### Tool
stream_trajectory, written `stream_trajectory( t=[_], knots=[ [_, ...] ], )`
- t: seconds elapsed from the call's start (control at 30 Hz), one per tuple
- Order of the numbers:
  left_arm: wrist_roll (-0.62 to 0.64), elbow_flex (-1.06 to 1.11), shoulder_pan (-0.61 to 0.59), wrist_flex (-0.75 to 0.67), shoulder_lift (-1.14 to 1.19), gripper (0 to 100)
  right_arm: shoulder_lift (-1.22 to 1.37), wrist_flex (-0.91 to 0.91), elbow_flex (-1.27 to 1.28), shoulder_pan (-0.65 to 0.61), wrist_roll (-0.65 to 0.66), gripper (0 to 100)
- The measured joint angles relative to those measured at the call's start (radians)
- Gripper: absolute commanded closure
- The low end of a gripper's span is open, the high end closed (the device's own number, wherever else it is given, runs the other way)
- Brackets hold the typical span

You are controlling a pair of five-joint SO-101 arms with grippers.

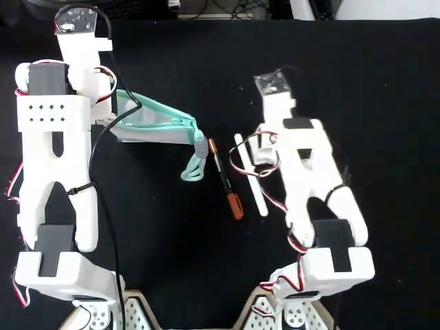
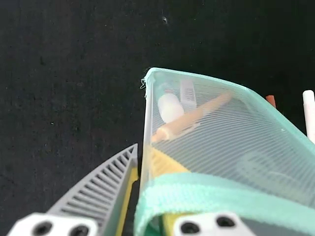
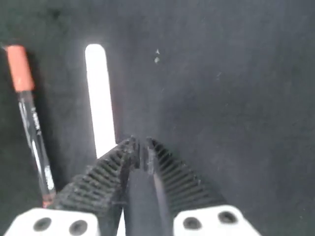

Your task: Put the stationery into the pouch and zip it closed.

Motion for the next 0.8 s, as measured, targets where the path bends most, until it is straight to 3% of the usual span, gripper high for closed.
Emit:
stream_trajectory(
  t=[0.07, 0.53, 0.8],
  knots=[
    [0.0, 0.0, 0.0, 0.0, 0.0, 97, 0.0, 0.025, 0.0, -0.005, 0.002, 76.3],
    [0.0, 0.0, 0.0, 0.0, 0.0, 97, 0.0, -0.17, 0.012, -0.147, 0.0, 82.2],
    [0.0, 0.0, 0.0, 0.0, 0.0, 97, 0.075, -0.292, 0.049, -0.15, 0.0, 82.3]
  ],
)
